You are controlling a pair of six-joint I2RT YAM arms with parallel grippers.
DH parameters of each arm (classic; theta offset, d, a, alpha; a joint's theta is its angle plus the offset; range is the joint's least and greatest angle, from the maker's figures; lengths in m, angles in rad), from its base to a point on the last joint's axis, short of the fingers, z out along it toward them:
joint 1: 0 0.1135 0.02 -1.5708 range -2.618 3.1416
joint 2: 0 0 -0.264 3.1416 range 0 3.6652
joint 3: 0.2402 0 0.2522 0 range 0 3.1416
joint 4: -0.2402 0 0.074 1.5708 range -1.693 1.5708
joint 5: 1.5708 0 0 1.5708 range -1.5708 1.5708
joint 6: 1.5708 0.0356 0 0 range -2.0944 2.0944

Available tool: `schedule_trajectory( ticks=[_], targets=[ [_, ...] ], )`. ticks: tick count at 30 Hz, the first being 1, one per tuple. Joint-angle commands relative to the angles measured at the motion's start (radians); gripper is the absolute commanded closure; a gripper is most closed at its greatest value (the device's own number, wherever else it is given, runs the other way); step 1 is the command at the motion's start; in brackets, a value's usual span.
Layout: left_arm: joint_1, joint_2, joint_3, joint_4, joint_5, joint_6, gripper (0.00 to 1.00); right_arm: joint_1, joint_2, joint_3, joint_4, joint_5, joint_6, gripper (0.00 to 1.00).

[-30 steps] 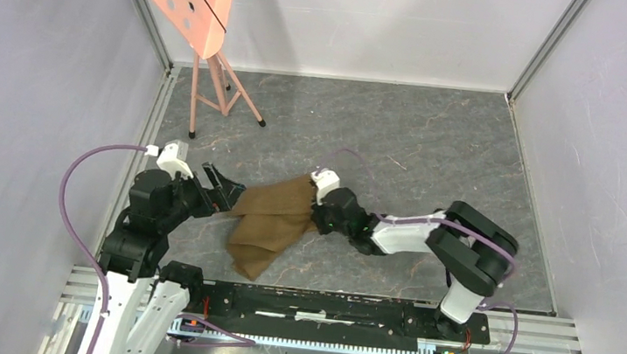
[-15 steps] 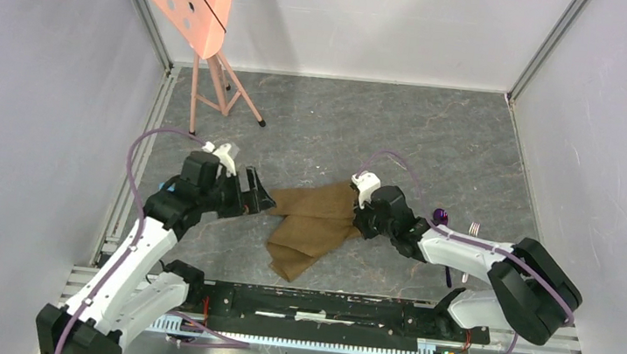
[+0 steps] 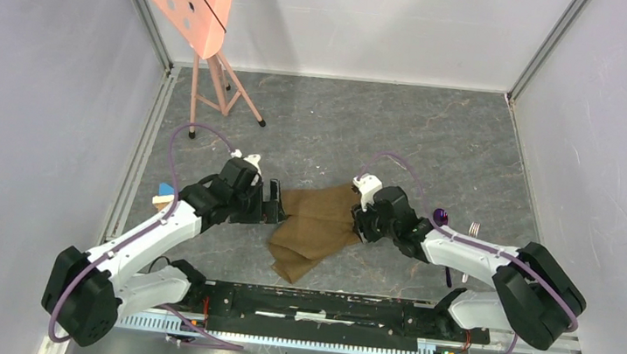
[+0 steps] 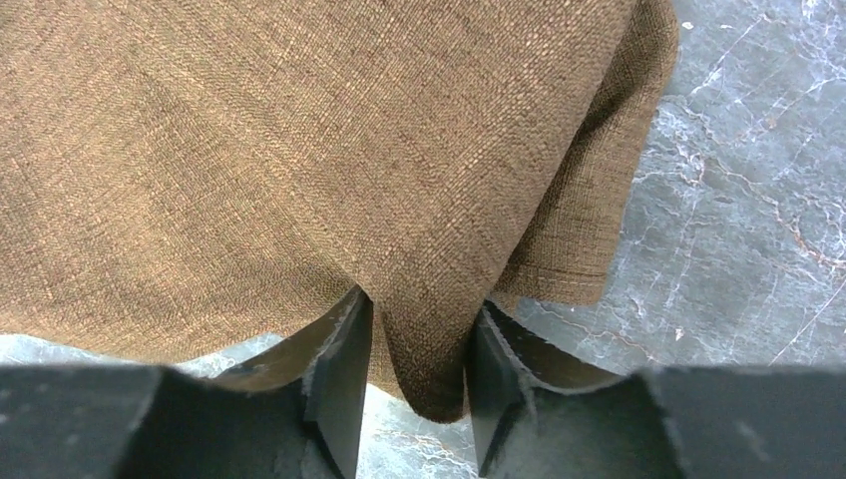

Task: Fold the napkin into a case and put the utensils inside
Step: Move the crumpled napkin to the center of the board, then pick up the crumpled napkin from the center of the board.

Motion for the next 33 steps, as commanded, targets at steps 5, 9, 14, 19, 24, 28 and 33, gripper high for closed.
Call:
schedule_trajectory(
  ticks=[5,9,14,19,24,28,33],
  targets=[
    [-0.007,0.051,0.034,0.116,0.003,-0.01,0.02,-0.005,-0.137,-0.084,0.049,-0.038,0.047,0.38],
    [-0.007,0.148,0.053,0.167,0.019,-0.015,0.02,-0.006,-0.189,-0.108,0.052,0.029,0.04,0.31],
    [-0.006,0.231,0.037,0.296,-0.06,-0.052,0.0,-0.006,-0.189,-0.112,0.058,0.065,0.05,0.29],
    [-0.005,0.357,0.043,0.399,-0.086,-0.066,0.0,-0.006,-0.169,-0.137,0.121,-0.032,0.078,0.24],
    [-0.005,0.43,0.037,0.438,-0.138,-0.065,0.19,-0.006,-0.136,-0.138,0.13,-0.059,0.085,0.22],
    [-0.003,0.424,0.058,0.42,-0.148,-0.044,0.57,-0.006,-0.152,-0.144,0.123,-0.057,0.089,0.22],
    [-0.005,0.287,0.085,0.36,-0.151,-0.033,0.95,-0.005,-0.18,-0.16,0.122,-0.075,0.087,0.22]
  ],
)
